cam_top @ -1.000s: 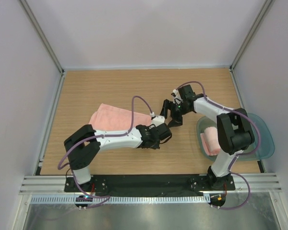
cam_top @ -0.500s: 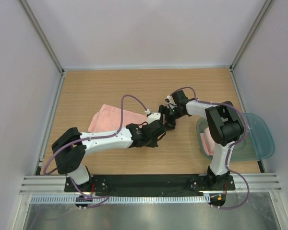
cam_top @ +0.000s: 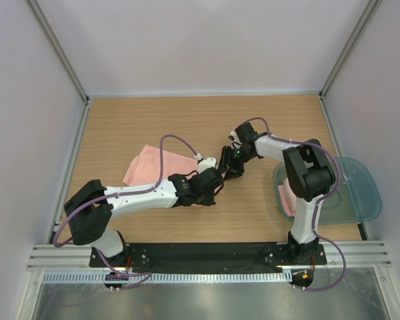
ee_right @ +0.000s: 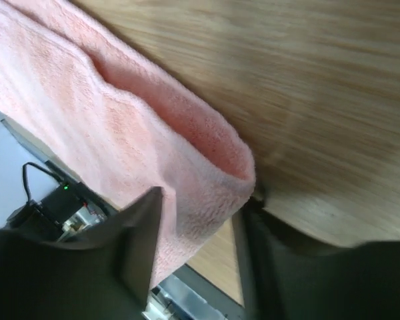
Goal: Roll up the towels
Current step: Roll the towel
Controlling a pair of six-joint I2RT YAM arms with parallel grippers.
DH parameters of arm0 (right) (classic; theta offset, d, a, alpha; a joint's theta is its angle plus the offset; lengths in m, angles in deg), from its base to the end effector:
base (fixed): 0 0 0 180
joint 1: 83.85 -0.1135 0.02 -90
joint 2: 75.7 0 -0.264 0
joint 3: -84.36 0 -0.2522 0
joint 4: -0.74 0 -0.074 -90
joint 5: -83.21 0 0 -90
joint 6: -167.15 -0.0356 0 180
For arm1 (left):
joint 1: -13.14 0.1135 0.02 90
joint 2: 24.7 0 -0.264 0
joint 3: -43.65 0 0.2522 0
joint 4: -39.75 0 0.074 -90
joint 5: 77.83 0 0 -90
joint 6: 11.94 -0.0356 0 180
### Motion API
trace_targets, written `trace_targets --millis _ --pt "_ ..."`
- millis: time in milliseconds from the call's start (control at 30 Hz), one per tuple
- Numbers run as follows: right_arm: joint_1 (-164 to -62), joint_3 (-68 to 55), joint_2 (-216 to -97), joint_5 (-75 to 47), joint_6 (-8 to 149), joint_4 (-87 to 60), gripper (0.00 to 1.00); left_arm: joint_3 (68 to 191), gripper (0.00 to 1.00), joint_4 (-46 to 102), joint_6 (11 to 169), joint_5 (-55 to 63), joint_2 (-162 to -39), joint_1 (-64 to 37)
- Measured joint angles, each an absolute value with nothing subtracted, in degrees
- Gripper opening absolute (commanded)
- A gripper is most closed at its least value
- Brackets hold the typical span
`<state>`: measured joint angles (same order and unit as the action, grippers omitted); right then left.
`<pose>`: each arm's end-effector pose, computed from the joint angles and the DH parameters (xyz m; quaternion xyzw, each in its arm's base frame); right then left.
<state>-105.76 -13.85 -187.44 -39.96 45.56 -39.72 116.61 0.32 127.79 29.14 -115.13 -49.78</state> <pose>0.3370 0.1565 0.1350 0.0313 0.9452 0.3246 0.0190 0.1556 -0.2816 0.2113 0.0671 0.9466 -0.1560 0.2739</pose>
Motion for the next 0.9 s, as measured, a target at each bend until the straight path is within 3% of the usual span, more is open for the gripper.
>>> trace_targets --millis 67,200,567,900 --pt "-105.6 -11.8 -187.1 -37.5 47.1 -42.0 0.76 116.1 0.0 0.2 127.9 28.4 -114.2 -49.8" --pt "-105.0 -8.1 -185.0 -28.6 49.6 -46.1 0.83 116.1 0.0 0.0 127.8 27.1 -113.1 -49.8" --pt "-100.9 -4.3 -173.3 -13.3 51.5 -53.2 0.85 116.1 0.0 -0.3 130.2 24.8 -109.5 -49.2" --pt "-101.3 -4.4 -170.1 -15.2 52.0 -53.4 0.84 106.1 0.0 2.7 146.0 18.8 -101.1 -41.2"
